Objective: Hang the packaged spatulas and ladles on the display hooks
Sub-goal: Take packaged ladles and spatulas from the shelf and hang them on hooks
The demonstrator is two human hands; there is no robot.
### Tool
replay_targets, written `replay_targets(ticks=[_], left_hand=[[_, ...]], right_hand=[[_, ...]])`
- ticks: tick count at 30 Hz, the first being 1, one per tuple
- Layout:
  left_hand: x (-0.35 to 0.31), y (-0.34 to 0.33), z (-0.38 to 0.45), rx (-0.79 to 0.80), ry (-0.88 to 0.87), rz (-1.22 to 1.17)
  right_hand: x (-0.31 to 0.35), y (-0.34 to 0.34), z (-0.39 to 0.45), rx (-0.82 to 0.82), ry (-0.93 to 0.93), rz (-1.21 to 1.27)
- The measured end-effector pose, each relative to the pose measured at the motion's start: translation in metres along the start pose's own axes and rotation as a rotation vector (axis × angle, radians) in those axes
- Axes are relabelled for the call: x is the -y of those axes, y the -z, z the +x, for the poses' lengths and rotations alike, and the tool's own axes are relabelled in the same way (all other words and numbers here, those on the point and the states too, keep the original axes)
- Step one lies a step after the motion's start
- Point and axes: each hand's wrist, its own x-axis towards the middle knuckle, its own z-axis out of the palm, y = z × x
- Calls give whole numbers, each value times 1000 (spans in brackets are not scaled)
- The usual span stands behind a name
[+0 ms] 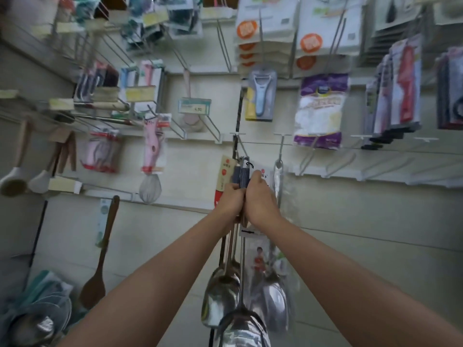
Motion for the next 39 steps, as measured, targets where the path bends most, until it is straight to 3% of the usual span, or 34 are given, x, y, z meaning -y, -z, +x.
replay_targets(ticks=[13, 19, 21, 24, 27, 30, 39], left_hand=[[-8, 15, 45, -95, -73, -12], [-5, 10, 52, -321, -107, 460], [-3, 8, 49, -342, -151, 520], [2, -2, 44, -294, -230, 458], [7, -22, 36, -229, -231, 340], [14, -47, 27, -123, -211, 256], [70, -151, 2, 44, -70, 194]], right_hand=[[8, -24, 53, 76, -102, -17], [-4, -36, 59, 91, -159, 54], [-10, -42, 58, 69, -155, 177], [-19, -34, 45, 7, -159, 382], [-35, -14, 28, -4, -101, 321], [-61, 8, 15, -37, -34, 111], [-165, 36, -34, -22, -185, -1]])
